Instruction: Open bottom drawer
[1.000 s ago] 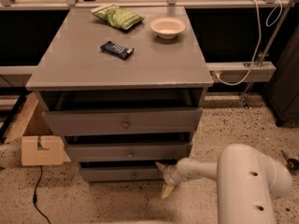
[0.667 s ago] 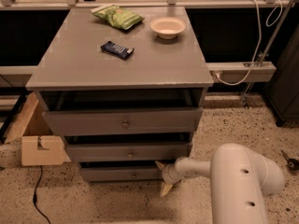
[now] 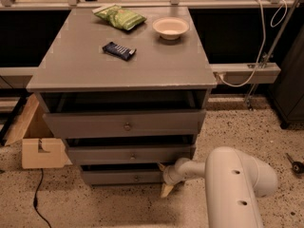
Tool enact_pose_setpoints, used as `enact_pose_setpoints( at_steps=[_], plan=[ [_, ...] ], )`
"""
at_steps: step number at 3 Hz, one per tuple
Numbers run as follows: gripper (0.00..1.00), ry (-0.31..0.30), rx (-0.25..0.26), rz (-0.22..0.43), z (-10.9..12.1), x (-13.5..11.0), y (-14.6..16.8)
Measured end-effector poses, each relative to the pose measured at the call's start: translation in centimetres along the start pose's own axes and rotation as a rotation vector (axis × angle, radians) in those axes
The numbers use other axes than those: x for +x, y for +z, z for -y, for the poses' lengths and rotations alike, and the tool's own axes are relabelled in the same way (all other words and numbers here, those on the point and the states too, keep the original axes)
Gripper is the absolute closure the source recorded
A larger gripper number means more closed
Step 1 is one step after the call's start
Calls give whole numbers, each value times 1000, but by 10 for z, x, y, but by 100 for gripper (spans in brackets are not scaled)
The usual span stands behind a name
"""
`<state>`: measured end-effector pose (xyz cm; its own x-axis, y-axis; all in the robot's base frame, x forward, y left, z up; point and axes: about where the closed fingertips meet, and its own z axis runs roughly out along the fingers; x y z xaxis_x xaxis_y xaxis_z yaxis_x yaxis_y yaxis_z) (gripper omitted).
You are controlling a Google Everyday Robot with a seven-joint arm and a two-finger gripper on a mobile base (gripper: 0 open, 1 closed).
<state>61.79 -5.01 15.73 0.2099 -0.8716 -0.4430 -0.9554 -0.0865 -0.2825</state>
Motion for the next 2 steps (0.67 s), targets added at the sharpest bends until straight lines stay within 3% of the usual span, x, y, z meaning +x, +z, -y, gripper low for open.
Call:
enact_pose_setpoints(
  at_steps=[1, 2],
  plan=[
    [16, 7, 11, -21, -2, 5, -6],
    [40, 9, -16, -51, -30, 7, -22]
  ],
)
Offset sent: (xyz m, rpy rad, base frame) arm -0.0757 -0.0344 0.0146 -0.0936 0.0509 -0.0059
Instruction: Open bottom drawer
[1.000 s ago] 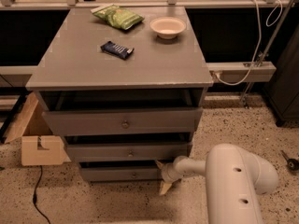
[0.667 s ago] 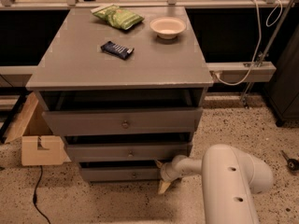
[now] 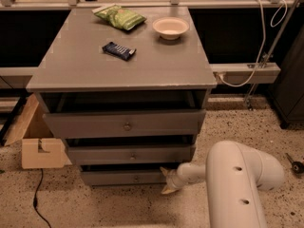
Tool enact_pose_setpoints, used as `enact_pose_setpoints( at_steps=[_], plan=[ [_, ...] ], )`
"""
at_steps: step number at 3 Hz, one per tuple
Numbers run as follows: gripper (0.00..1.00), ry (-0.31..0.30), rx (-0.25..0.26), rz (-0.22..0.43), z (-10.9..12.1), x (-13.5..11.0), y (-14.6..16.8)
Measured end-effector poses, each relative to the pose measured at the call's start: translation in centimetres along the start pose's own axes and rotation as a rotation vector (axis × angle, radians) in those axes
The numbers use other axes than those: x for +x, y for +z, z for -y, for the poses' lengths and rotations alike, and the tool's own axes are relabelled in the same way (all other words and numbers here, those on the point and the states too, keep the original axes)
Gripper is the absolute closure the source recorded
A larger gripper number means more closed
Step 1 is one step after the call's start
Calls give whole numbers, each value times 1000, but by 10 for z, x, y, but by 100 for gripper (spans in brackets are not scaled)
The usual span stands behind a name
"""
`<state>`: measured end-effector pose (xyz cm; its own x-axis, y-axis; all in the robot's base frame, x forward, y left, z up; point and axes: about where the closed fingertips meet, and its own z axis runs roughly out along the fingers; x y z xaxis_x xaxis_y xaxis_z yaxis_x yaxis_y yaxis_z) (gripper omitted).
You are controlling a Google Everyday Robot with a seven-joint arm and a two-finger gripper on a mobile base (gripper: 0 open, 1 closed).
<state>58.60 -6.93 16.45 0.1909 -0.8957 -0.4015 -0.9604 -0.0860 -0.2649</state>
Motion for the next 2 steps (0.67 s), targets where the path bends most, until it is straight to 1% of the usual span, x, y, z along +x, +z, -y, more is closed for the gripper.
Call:
enact_pose_setpoints(
  at_steps=[1, 2],
  plan=[
    [63, 1, -20, -5, -13, -1, -7],
    [86, 1, -20, -5, -11, -4, -14]
  ],
)
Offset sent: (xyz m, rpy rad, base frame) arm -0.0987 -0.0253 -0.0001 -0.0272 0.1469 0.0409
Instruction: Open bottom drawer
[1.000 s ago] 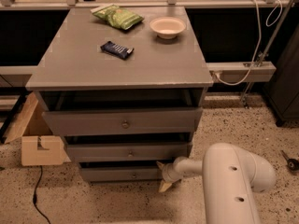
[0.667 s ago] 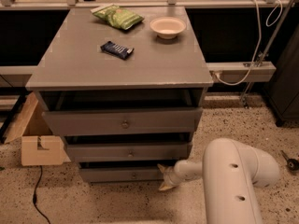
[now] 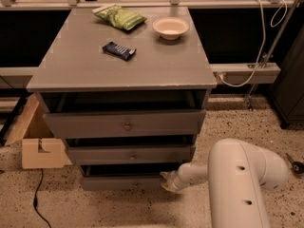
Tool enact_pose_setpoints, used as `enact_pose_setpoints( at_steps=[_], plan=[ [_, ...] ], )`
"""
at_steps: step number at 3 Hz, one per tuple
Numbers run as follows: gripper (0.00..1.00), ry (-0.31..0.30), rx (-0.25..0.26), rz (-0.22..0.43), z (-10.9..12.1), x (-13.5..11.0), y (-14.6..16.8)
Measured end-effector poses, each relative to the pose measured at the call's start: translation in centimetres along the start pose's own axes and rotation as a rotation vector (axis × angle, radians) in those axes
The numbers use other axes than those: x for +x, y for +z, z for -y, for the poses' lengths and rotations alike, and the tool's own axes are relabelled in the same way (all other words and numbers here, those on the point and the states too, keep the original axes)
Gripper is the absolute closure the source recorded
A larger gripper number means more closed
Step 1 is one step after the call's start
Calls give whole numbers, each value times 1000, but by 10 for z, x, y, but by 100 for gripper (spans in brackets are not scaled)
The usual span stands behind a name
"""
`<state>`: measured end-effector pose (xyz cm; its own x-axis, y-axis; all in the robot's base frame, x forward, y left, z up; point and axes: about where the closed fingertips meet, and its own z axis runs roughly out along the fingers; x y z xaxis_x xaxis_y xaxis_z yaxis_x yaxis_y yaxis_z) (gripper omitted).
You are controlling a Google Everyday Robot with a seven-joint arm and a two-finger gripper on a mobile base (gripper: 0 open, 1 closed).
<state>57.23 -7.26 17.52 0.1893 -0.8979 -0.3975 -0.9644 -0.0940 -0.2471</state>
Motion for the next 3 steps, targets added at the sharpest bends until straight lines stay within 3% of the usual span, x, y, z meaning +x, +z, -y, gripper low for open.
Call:
enact_pose_setpoints(
  at_steps=[1, 3],
  plan=[
    [83, 0, 0, 0, 1, -2, -5],
    [36, 0, 0, 0, 1, -2, -5]
  ],
)
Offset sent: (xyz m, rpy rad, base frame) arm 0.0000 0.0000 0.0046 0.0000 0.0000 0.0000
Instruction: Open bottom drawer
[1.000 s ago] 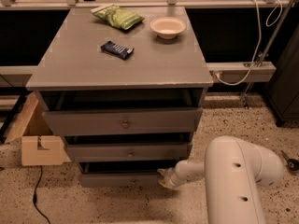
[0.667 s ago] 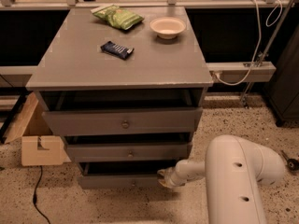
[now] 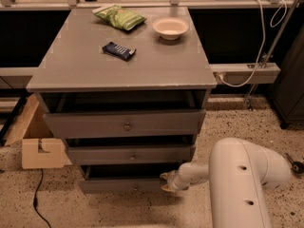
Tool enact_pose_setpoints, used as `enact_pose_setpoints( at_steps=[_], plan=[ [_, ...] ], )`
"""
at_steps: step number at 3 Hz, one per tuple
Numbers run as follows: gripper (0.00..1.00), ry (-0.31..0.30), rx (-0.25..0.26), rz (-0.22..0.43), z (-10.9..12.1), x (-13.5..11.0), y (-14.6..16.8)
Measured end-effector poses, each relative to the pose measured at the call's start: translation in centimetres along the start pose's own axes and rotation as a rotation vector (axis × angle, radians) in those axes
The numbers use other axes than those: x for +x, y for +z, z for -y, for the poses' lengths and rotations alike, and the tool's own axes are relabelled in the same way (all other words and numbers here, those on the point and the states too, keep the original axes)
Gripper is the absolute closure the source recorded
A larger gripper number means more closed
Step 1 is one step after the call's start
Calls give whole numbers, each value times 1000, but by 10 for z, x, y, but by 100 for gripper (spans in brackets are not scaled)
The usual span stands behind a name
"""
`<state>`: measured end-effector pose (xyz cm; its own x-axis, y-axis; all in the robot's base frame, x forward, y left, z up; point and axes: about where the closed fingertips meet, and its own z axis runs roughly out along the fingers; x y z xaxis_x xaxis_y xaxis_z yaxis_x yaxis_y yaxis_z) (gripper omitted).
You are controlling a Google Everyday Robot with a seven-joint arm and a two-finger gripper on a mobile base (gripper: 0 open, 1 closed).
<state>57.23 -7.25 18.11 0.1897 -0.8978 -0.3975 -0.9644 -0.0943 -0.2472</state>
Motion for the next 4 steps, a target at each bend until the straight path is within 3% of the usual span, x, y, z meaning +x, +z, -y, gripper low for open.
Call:
enact_pose_setpoints(
  at_steps=[1, 2, 4],
  plan=[
    [13, 0, 0, 0, 1, -2, -5],
    [0, -40, -30, 25, 0, -7, 2],
    [0, -69, -100, 12, -9, -15, 23]
  ],
)
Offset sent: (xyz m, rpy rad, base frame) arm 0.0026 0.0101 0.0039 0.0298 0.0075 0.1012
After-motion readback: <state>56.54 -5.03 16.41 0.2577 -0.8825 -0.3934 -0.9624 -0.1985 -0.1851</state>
